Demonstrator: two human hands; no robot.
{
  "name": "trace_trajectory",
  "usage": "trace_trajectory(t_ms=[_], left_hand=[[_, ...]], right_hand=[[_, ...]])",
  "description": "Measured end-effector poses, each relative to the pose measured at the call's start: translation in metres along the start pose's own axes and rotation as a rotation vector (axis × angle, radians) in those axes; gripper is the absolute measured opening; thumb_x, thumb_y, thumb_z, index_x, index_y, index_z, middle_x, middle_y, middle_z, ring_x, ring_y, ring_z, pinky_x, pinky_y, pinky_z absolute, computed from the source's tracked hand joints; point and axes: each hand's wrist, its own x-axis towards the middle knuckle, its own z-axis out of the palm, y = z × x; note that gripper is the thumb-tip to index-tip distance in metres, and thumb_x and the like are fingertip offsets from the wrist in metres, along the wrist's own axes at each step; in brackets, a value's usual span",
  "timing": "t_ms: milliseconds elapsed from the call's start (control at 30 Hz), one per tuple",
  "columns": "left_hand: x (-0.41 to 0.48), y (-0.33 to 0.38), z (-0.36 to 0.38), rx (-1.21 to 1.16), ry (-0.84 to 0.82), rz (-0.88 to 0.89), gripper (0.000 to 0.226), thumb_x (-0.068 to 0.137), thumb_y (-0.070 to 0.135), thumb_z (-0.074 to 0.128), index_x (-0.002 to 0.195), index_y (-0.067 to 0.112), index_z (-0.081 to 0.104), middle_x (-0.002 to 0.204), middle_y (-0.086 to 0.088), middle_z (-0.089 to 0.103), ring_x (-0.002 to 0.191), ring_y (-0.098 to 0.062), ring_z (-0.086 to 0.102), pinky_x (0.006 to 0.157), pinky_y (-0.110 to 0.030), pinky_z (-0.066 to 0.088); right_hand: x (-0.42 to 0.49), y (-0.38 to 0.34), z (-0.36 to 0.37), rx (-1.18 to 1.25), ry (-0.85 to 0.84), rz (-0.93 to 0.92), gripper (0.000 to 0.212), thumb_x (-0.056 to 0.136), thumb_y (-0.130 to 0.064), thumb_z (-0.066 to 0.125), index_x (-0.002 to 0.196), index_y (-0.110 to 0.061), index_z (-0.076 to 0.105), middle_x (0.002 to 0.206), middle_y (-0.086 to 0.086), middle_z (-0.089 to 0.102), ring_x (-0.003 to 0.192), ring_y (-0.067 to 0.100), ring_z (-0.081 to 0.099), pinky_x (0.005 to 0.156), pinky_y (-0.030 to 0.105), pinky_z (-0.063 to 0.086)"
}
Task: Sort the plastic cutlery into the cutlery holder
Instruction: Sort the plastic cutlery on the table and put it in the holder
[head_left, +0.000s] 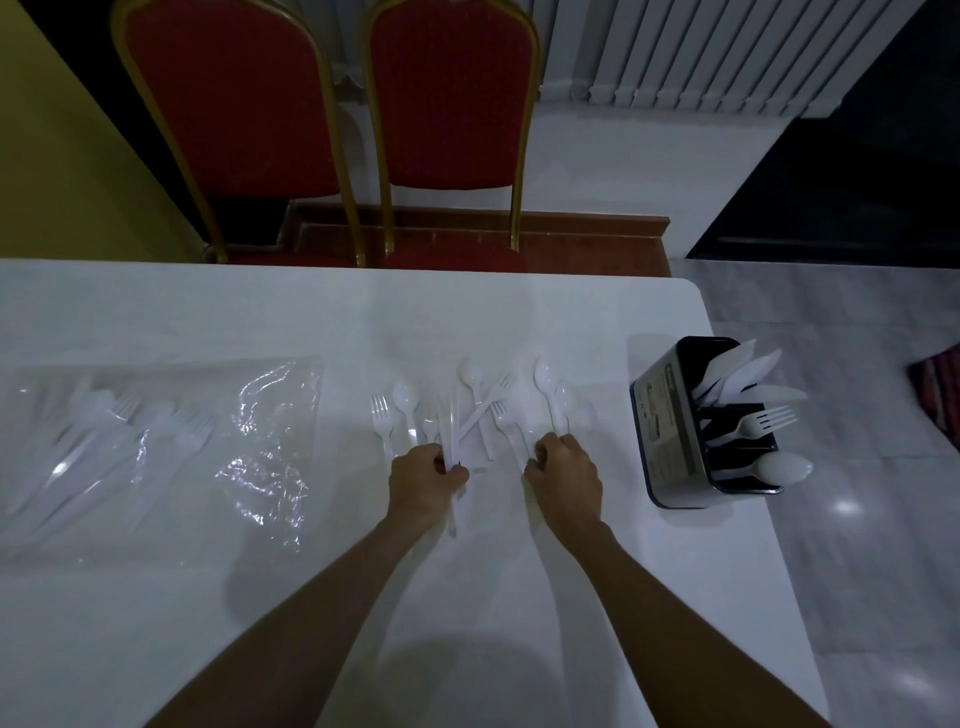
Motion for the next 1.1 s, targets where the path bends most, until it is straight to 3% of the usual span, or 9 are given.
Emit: trace_trajectory(t_ms=[167,267,433,567,633,700,800,933,1100], left_hand=[[0.001,-0.003,-0.007,0.02,-0.022,0.023,0.036,0.082,0.019,0.067,0.053,0.019,0.047,0.052,0.01,0.046,0.052,-0.008,0.045,0.052,-0.017,0.032],[0.002,-0.006,-0.014,0.013,-0.04,0.04,0.041,0.085,0.021,0.066,0.052,0.025,0.042,0.054,0.01,0.047,0.056,-0.013,0.048,0.053,-0.014,0.031],[0.004,-0.006,-0.029,-0.003,-0.086,0.004,0.031,0.086,0.029,0.066,0.07,0.003,0.062,0.074,-0.014,0.068,0.074,-0.028,0.065,0.071,-0.032,0.048],[0.006,-0.002,-0.038,-0.053,-0.071,-0.005,0.026,0.084,0.03,0.067,0.083,0.004,0.07,0.08,-0.013,0.071,0.078,-0.026,0.068,0.079,-0.037,0.053],[0.005,0.001,-0.039,-0.071,-0.074,0.0,0.023,0.085,0.029,0.067,0.087,0.006,0.072,0.081,-0.011,0.072,0.078,-0.025,0.069,0.079,-0.036,0.055],[0.004,0.002,-0.038,-0.077,-0.06,-0.005,0.023,0.085,0.029,0.067,0.087,0.007,0.072,0.08,-0.011,0.072,0.078,-0.025,0.068,0.079,-0.036,0.055],[0.001,-0.002,-0.034,-0.094,-0.049,-0.019,0.023,0.083,0.03,0.068,0.084,0.008,0.072,0.079,-0.01,0.071,0.078,-0.025,0.068,0.08,-0.036,0.055],[-0.004,-0.006,-0.03,-0.06,-0.075,-0.018,0.026,0.084,0.03,0.068,0.084,0.005,0.071,0.078,-0.013,0.07,0.077,-0.027,0.067,0.075,-0.035,0.051],[-0.009,-0.006,-0.03,-0.051,-0.083,-0.02,0.029,0.083,0.03,0.069,0.077,0.002,0.067,0.069,-0.01,0.066,0.07,-0.026,0.064,0.069,-0.032,0.048]], right_hand=[[0.009,-0.003,-0.001,0.04,-0.029,0.137,0.014,0.083,-0.011,0.065,0.074,-0.008,0.054,0.072,0.007,0.054,0.062,0.019,0.052,0.056,0.025,0.04],[0.01,0.003,-0.004,0.067,-0.083,0.215,0.02,0.079,-0.02,0.069,0.076,-0.008,0.054,0.074,0.009,0.057,0.066,0.023,0.057,0.061,0.028,0.048],[0.0,0.005,-0.01,0.091,-0.135,0.241,0.031,0.08,-0.022,0.072,0.098,-0.008,0.05,0.087,0.007,0.059,0.08,0.024,0.061,0.066,0.029,0.045],[-0.003,0.007,-0.016,0.104,-0.074,0.169,0.022,0.081,-0.023,0.07,0.077,-0.011,0.052,0.076,0.005,0.055,0.067,0.019,0.054,0.061,0.029,0.044],[-0.002,0.011,-0.022,0.134,0.032,0.177,0.026,0.085,-0.023,0.065,0.067,-0.012,0.049,0.073,0.007,0.053,0.064,0.021,0.053,0.062,0.034,0.049],[-0.001,0.014,-0.027,0.122,0.09,0.191,0.02,0.089,-0.019,0.059,0.075,-0.009,0.05,0.079,0.008,0.053,0.068,0.024,0.055,0.066,0.037,0.049],[0.0,0.015,-0.024,0.071,0.067,0.138,0.011,0.092,-0.013,0.055,0.085,-0.006,0.053,0.085,0.009,0.053,0.075,0.026,0.057,0.073,0.039,0.05],[-0.007,0.006,-0.013,0.073,-0.019,0.046,0.019,0.089,-0.009,0.057,0.072,-0.01,0.048,0.072,0.004,0.051,0.067,0.021,0.052,0.065,0.034,0.046],[-0.011,0.009,-0.012,0.214,-0.038,0.161,0.017,0.086,-0.018,0.067,0.074,-0.008,0.059,0.066,0.003,0.059,0.062,0.02,0.06,0.069,0.034,0.055]])
